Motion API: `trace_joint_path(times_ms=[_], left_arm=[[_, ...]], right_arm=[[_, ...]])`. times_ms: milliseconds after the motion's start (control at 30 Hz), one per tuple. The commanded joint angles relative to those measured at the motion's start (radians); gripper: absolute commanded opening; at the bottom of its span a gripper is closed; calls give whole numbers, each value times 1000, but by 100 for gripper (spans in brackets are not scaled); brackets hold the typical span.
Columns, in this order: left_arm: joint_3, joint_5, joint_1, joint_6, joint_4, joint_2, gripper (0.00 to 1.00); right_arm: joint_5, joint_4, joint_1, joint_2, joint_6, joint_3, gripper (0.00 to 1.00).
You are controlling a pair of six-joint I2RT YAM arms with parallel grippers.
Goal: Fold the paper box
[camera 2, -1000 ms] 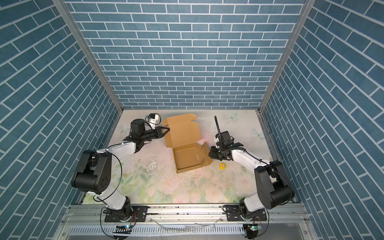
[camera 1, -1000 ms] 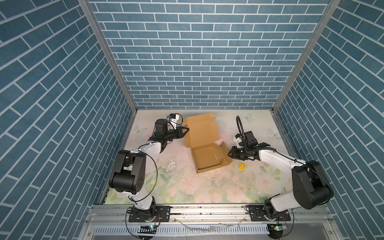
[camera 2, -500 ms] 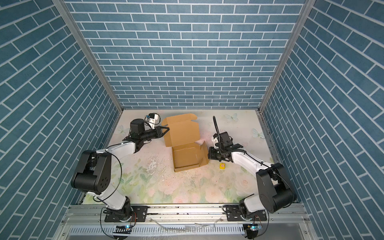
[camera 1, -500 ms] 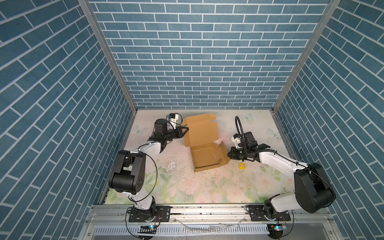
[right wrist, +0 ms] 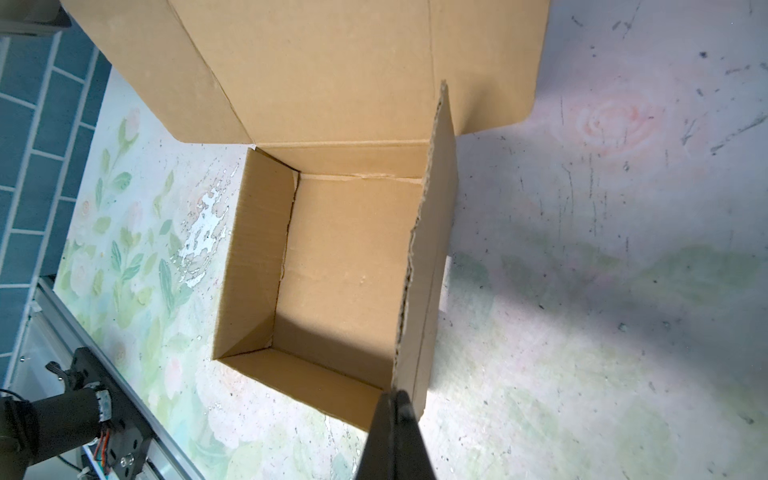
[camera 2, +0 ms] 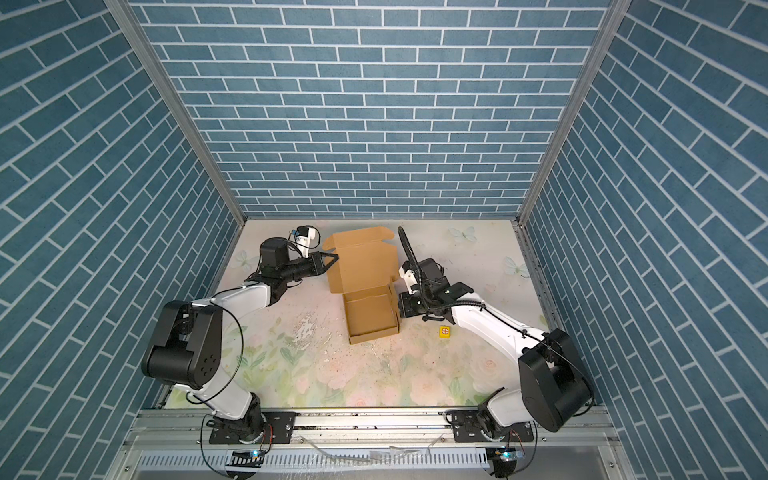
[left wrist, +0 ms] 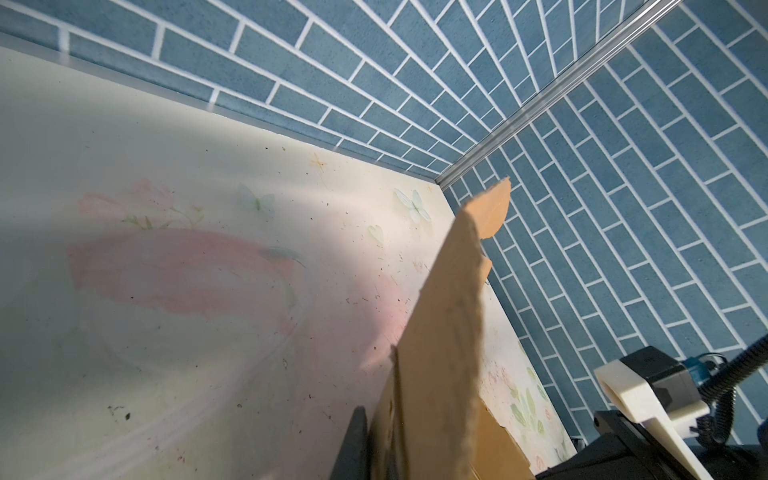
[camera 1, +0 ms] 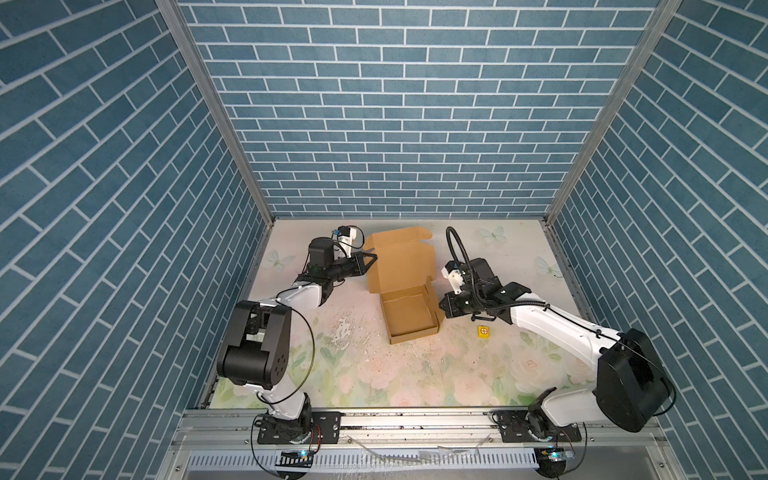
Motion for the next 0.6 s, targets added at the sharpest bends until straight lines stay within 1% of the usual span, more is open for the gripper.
trace_joint_path(times_ms=[0,33,67,100,167,267,300,367,467,533,567], left_arm=[[-8,16,-5,-1,-2,-23,11],[-8,15,-5,-5,-3,-24,11],[-9,11,-5,-11,-6,-29,14],[-8,7,-5,-11,-13,-34,21],[-6,2,-5,-9,-39,-48,29],[9,-15,-2,17,-128,-80,45],[19,-21,1,27,-179,-94,50],[42,-39,18,47,-294,-129,55],[80,-61,69,70,-477,-190,60],[125,-63,107,113,-634,-224,64],[158,-69,127,144,-741,-238,66]], right_arm=[[65,-39,31,38,-45,42,0],[78,-43,36,48,-45,47,0],[91,-49,41,58,-43,52,0],[105,-54,44,66,-41,55,0],[128,-63,49,76,-35,60,0],[163,-70,52,76,-28,63,0],[163,-76,52,76,-28,66,0],[198,-83,53,74,-31,71,0],[203,-85,54,76,-34,78,0],[201,-84,55,79,-34,85,0],[199,-83,56,81,-34,87,0]])
